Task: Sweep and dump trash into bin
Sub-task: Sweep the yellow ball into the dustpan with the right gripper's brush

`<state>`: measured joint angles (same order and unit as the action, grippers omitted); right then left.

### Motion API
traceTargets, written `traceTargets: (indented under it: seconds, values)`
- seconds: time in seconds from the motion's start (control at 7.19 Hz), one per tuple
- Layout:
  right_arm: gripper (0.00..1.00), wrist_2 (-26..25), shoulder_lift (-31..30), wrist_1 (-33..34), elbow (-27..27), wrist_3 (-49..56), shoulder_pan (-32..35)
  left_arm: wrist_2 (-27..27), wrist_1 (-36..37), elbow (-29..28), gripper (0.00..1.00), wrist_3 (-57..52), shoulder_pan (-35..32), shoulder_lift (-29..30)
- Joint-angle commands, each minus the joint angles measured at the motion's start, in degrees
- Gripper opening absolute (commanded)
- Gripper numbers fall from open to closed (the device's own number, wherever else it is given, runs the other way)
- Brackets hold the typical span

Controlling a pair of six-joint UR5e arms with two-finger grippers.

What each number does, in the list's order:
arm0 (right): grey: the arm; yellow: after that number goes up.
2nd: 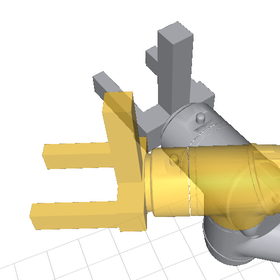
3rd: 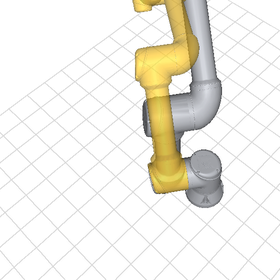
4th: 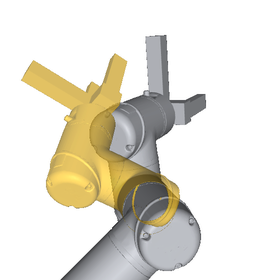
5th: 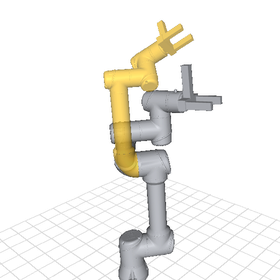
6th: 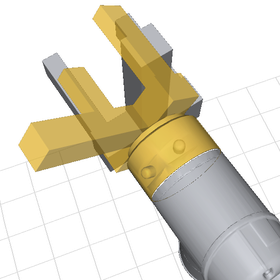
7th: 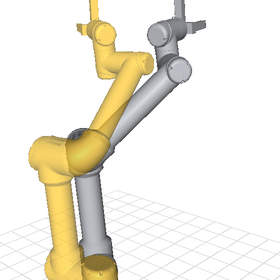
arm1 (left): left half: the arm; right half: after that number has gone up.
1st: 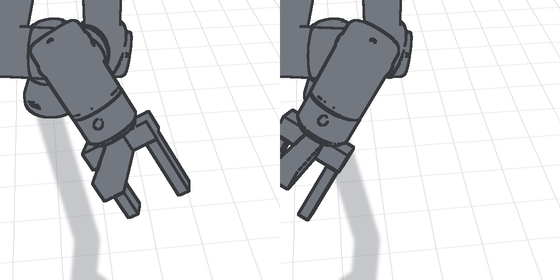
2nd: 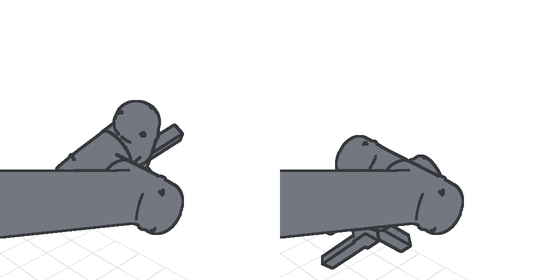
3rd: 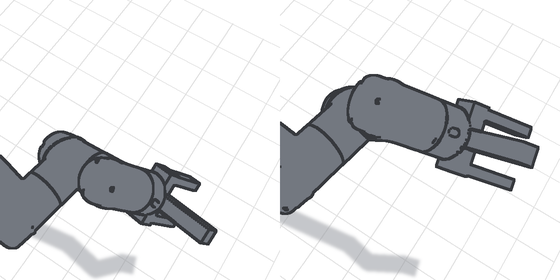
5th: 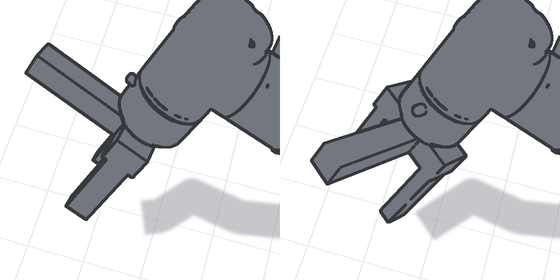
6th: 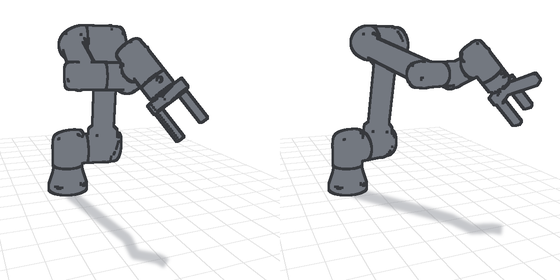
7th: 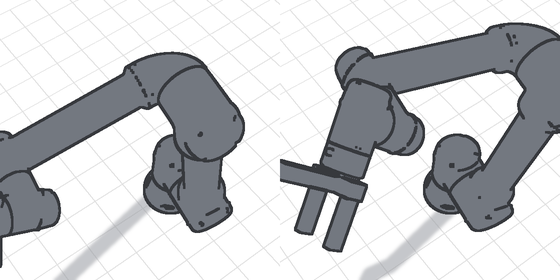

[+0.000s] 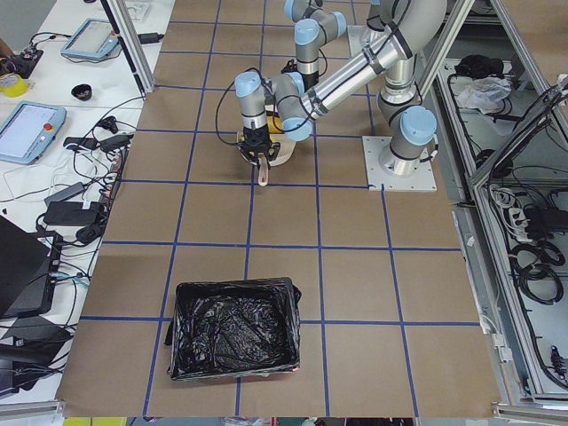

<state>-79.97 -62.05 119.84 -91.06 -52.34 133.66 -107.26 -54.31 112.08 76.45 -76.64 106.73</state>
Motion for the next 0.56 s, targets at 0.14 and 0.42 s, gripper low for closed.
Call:
traceTargets:
  seconds: [0.14, 0.42]
  values:
    - [0.0, 1.1, 6.5, 1.2, 7.2, -4.0, 0.9, 0.2, 0.3, -0.2, 0.0, 1.8, -2.9, 0.1]
    - [0.0, 1.0, 7.1, 0.8, 9.1, -4.3, 1.1, 0.5, 0.2, -0.4, 0.0, 1.2, -2.9, 0.1]
